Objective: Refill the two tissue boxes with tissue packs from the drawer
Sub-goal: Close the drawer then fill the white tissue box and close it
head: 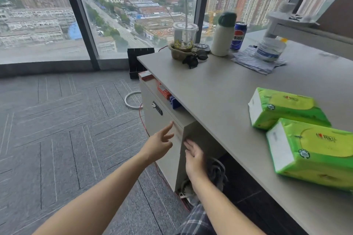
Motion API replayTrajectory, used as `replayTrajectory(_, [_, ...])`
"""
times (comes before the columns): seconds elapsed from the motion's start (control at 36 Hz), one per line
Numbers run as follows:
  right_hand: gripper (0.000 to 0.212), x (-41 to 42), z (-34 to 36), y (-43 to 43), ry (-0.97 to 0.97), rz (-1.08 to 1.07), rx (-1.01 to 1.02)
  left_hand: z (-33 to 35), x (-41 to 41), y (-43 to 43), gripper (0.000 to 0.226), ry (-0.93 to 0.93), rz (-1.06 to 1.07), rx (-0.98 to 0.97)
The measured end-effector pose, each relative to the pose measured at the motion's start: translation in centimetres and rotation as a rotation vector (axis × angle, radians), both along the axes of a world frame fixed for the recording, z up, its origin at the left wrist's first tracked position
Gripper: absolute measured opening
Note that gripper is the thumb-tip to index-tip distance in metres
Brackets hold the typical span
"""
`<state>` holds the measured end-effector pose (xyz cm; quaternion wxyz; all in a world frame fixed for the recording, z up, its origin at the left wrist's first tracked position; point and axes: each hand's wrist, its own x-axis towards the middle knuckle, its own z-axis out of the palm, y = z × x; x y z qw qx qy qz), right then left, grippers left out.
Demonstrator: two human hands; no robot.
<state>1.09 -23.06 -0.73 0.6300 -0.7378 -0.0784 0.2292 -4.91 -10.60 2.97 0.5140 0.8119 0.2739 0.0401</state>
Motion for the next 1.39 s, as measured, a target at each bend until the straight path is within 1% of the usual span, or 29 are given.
replayTrajectory(0.06, [0.044, -0.8, 0.5, 0.3, 0.070, -0.045, -0.025, 0.6, -1.0, 0.4, 0.067, -0.032, 0.024, -0.005])
replayTrajectory(0.11, [0.038, -1.9, 1.7, 0.8, 0.133, -0.056, -0.030, 1.3, -2.1, 1.0, 0.053, -0.097, 0.096, -0.014])
replayTrajectory(0.22, [0.029, -3.8, 6.5, 1.5, 0.146, 0.095, 0.007, 4.0, -4.2, 2.1, 0.035, -0.192, 0.202, 0.022])
replayTrajectory(0.28, [0.026, -4.0, 9.5, 1.5, 0.104, 0.184, 0.016, 6.1, -4.6, 2.2, 0.029, -0.248, 0.211, 0.040])
replayTrajectory(0.33, [0.025, -3.8, 12.4, 1.4, 0.046, 0.223, 0.051, 8.4, -4.5, 2.0, 0.025, -0.308, 0.200, 0.061])
replayTrajectory(0.44, [0.023, -3.0, 18.3, 0.7, -0.066, 0.224, 0.164, 13.8, -3.4, 0.9, 0.021, -0.481, 0.187, 0.109])
replayTrajectory(0.53, [0.021, -1.9, 22.1, -1.1, -0.131, 0.227, 0.247, 17.7, -2.3, -0.6, 0.022, -0.586, 0.129, 0.122])
replayTrajectory(0.58, [0.025, -0.7, 24.2, -3.0, -0.241, 0.231, 0.255, 19.7, -1.4, -1.9, 0.025, -0.632, 0.078, 0.129])
replayTrajectory(0.64, [0.029, 0.9, 26.0, -5.4, -0.397, 0.231, 0.233, 21.2, -0.3, -3.5, 0.029, -0.667, 0.019, 0.140])
replayTrajectory(0.72, [0.030, 4.0, 28.5, -10.0, -0.567, 0.240, 0.132, 22.3, 1.7, -6.1, 0.026, -0.674, -0.077, 0.182])
replayTrajectory(0.78, [0.030, 6.0, 29.7, -13.4, -0.638, 0.221, 0.042, 22.7, 3.1, -8.1, 0.023, -0.663, -0.141, 0.222])
replayTrajectory(0.83, [0.028, 7.6, 30.3, -16.7, -0.682, 0.191, -0.047, 22.7, 4.5, -10.0, 0.025, -0.644, -0.210, 0.257])
replayTrajectory(0.94, [0.023, 9.5, 29.4, -22.2, -0.703, 0.138, -0.223, 21.4, 7.2, -13.2, 0.037, -0.542, -0.378, 0.272])
replayTrajectory(1.06, [0.019, 10.2, 27.5, -25.7, -0.668, 0.167, -0.350, 19.9, 9.2, -15.9, 0.058, -0.401, -0.531, 0.305])
replayTrajectory(1.14, [0.032, 10.7, 25.7, -27.4, -0.630, 0.202, -0.473, 18.8, 9.6, -17.3, 0.078, -0.342, -0.590, 0.360])
replayTrajectory(1.22, [0.059, 10.5, 24.6, -28.5, -0.554, 0.271, -0.527, 18.0, 9.4, -17.9, 0.098, -0.288, -0.638, 0.482])
replayTrajectory(1.28, [0.080, 10.2, 24.0, -29.0, -0.482, 0.330, -0.568, 17.7, 9.2, -18.3, 0.104, -0.282, -0.650, 0.542])
replayTrajectory(1.33, [0.100, 9.9, 23.6, -29.2, -0.419, 0.385, -0.579, 17.6, 9.0, -18.5, 0.107, -0.278, -0.662, 0.556])
replayTrajectory(1.39, [0.112, 9.9, 23.1, -29.3, -0.406, 0.420, -0.588, 17.7, 8.9, -18.8, 0.106, -0.264, -0.685, 0.562])
